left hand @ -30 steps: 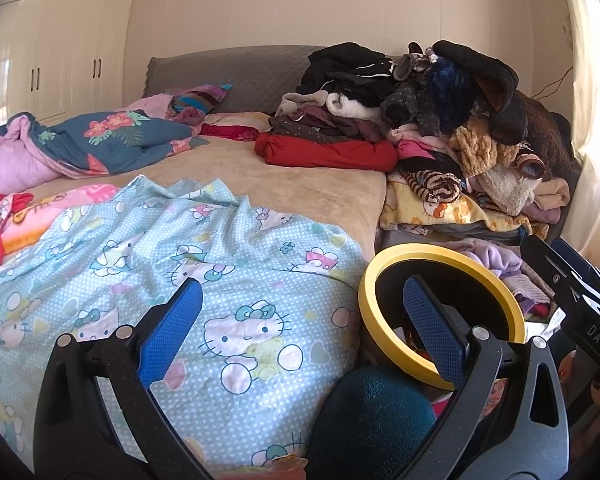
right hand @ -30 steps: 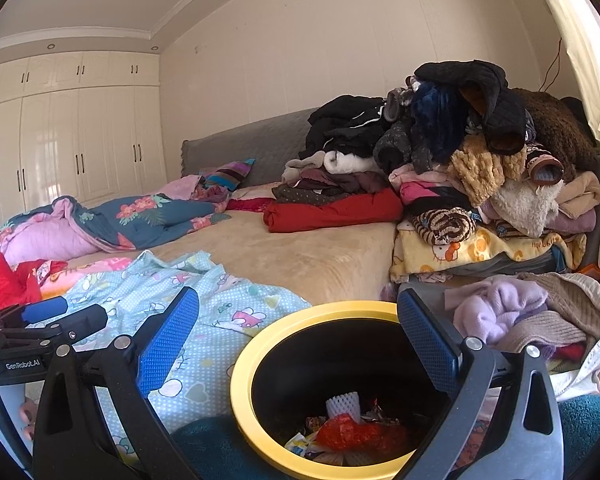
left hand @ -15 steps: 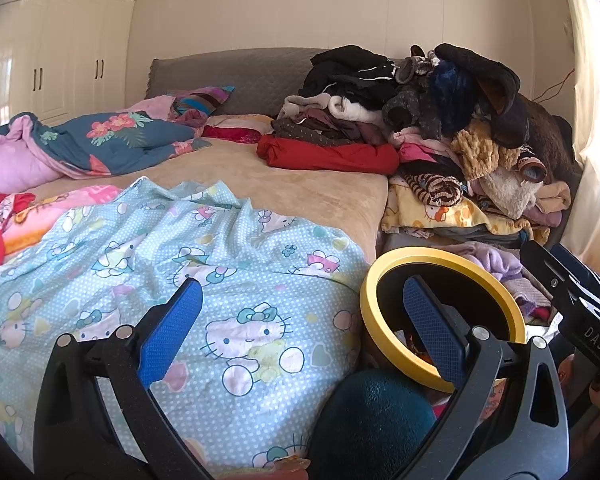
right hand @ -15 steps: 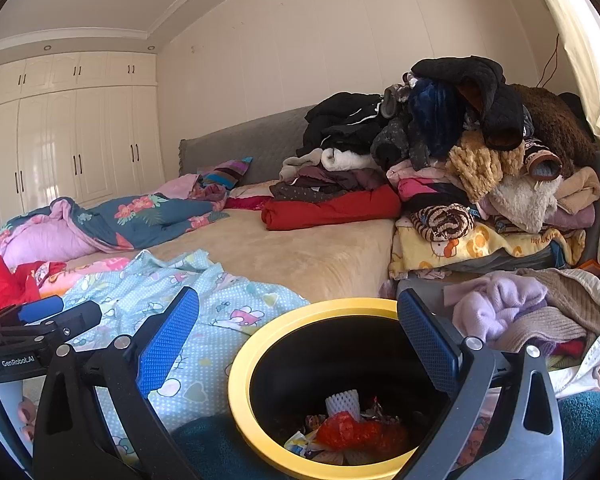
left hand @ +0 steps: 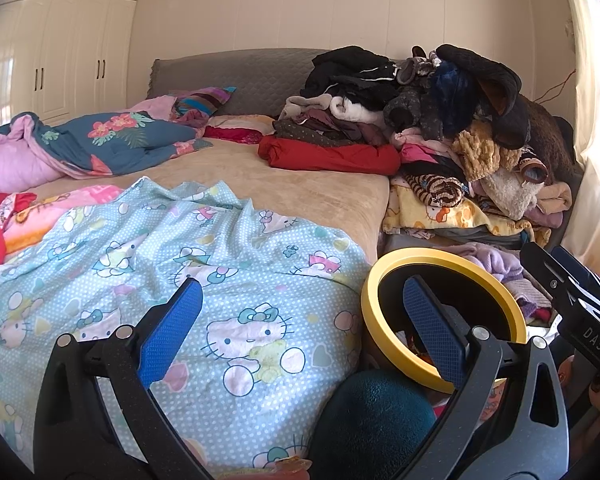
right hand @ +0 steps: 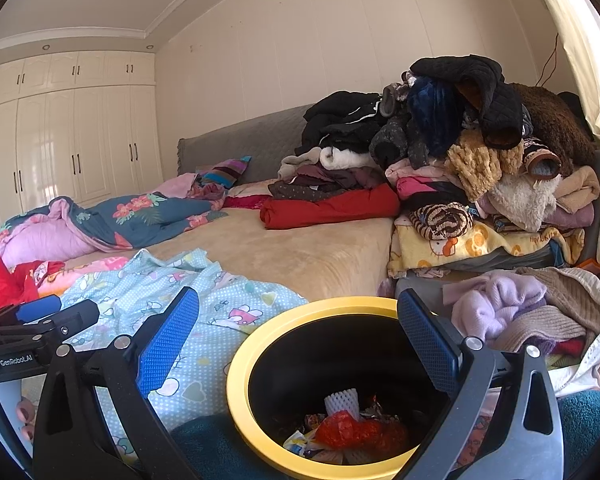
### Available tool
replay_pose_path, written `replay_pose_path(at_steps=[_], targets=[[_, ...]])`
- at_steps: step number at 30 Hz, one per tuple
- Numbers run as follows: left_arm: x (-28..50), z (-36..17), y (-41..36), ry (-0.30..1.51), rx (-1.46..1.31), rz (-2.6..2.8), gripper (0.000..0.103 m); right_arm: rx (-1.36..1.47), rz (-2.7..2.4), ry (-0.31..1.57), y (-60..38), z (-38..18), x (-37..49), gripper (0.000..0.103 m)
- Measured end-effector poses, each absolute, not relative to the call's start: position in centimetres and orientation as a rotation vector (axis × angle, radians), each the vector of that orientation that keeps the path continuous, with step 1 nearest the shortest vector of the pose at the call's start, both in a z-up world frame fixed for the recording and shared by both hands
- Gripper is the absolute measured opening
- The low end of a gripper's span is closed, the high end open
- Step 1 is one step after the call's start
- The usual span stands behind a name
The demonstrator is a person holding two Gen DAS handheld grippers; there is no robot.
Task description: Collect trash
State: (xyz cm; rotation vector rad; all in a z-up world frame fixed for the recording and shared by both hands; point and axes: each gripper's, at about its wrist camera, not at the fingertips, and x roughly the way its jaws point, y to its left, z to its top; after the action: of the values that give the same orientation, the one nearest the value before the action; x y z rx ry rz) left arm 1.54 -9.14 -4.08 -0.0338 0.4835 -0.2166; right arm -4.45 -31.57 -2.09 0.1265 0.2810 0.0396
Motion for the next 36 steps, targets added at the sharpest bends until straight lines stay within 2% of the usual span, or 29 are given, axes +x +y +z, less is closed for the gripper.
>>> replay_pose_path(at_steps=[22,26,31,36], targets=[[1.8,-4.1,-8.8,0.49,-0.041,-0.211,0.092,0.125,0.05,0.289,-31.9,-2.7,-4.4,0.097],[2.8,-3.7,-6.8,0.514,-0.091,-0.201,0.092,0.119,0.118,0.33,-30.5,-2.4,-3.3,0.097],[4.5,-3.3,2.3,0.501,-0.221,0.035,0.092,0.108,0.346,0.431,-23.3,-1.5,-0.2,0.097],[5.9,-6.1,15.0,0.592,-0.237,0.435,0.092,0.016,0.702,0.625,-7.4,-3.2,2.8,0.097]])
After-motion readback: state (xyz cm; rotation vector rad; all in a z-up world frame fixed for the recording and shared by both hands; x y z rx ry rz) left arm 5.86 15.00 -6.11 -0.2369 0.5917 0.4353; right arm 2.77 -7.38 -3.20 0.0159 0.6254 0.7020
